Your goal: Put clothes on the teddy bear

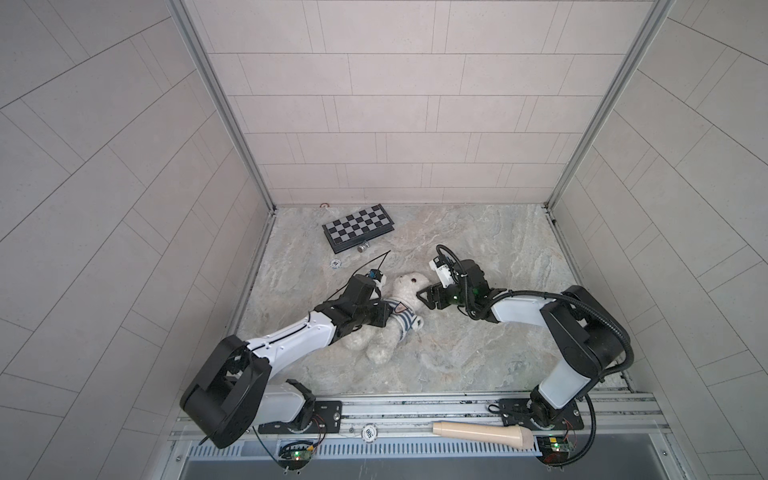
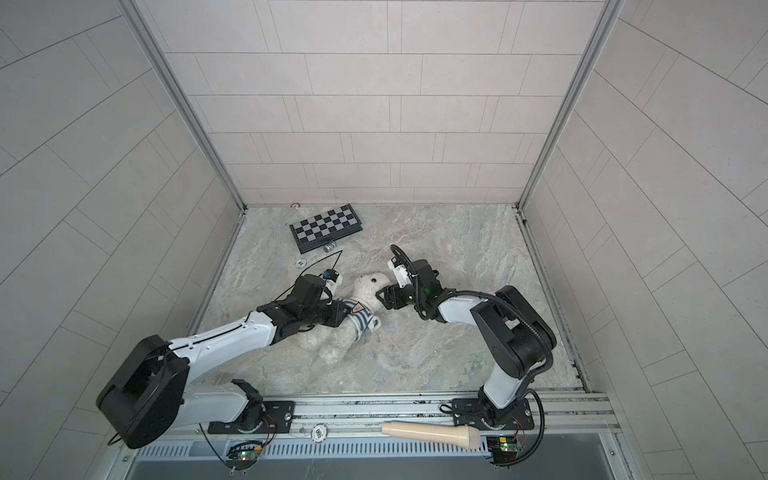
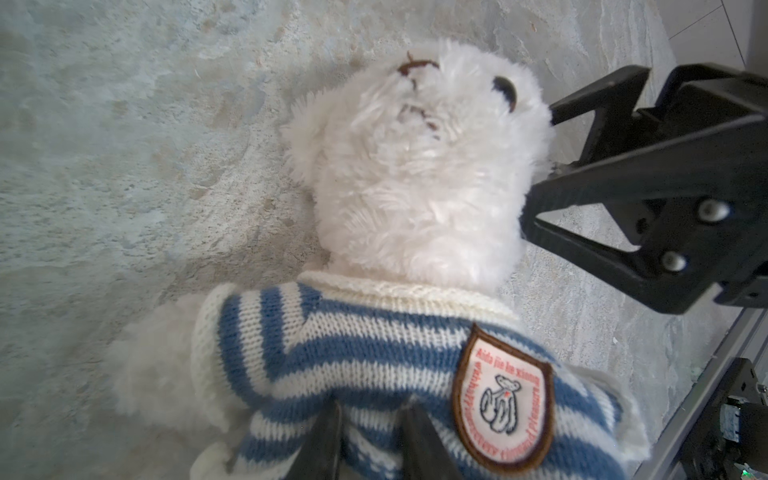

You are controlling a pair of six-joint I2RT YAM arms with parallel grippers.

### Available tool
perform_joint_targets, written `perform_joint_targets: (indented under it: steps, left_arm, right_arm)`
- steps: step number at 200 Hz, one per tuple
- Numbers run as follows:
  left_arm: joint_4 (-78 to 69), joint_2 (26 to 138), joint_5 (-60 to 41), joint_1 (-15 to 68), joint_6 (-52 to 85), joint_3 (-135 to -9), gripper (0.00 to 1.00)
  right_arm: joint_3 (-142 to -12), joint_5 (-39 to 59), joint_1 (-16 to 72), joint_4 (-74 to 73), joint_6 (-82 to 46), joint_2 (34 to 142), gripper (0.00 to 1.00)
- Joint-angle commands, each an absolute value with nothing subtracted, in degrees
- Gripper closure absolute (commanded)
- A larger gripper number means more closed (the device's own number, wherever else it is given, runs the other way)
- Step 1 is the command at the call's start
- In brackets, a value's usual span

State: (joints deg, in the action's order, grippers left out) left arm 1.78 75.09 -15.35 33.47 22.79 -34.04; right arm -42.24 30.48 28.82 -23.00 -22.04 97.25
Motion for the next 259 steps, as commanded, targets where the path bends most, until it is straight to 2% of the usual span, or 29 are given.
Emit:
perform_joint_targets:
  steps: [1,19,38,47,63,72,87,110,131,160,181,204,238,259]
  left_arm:
    - [3.4,76.9,-14.6,33.0,21.3,-33.4,0.72]
    - [3.3,77.5,-14.8,33.0,21.1,-33.8,0.73]
    - [3.1,78.2,-15.2,33.0,21.0,-34.2,0.73]
    - [3.1,78.2,-15.3,32.9,21.1,-34.3,0.73]
    - [3.0,76.9,-15.2,32.9,21.4,-34.5,0.73]
    - [3.3,75.4,-15.1,32.9,21.8,-34.5,0.69]
    - [5.6,72.7,-14.5,33.0,22.1,-35.2,0.61]
    - [10.3,67.1,-14.3,33.0,23.0,-35.7,0.49]
    - [15.3,60.0,-13.0,33.5,25.4,-35.1,0.36]
    - [20.3,49.2,-8.3,39.9,31.6,-33.7,0.31]
    - [18.1,45.3,-6.0,47.0,38.9,-31.9,0.33]
    - [13.0,46.9,-4.6,51.9,44.3,-31.0,0.37]
    - [8.4,54.7,-4.3,53.0,44.1,-33.3,0.44]
    - [6.1,58.7,-4.8,53.1,43.6,-34.6,0.54]
  right_arm:
    - [-43.5,32.8,28.9,-25.0,-21.5,98.8,0.28]
    - [-43.8,32.9,29.1,-25.3,-21.5,99.9,0.29]
    - [-43.8,33.6,29.5,-26.4,-22.1,100.7,0.36]
    - [-43.4,33.7,29.7,-26.8,-22.3,100.4,0.45]
    - [-42.7,33.3,30.0,-27.1,-22.9,99.0,0.7]
    - [-42.2,32.5,30.2,-26.6,-23.0,97.4,0.81]
    - [-41.5,30.0,31.2,-24.2,-22.6,94.4,0.91]
    - [-39.0,23.3,32.2,-21.7,-24.8,88.6,1.0]
    - [-36.1,17.3,32.7,-21.3,-27.5,83.6,1.0]
    - [-32.6,9.6,34.1,-20.4,-29.7,78.1,1.0]
    - [-32.2,6.3,35.6,-18.8,-30.3,75.8,1.0]
    - [-32.2,3.3,37.2,-17.5,-29.9,74.3,1.0]
    - [-31.9,2.7,38.0,-17.2,-29.8,73.8,1.0]
    - [-31.8,2.6,38.2,-16.7,-29.7,73.4,1.0]
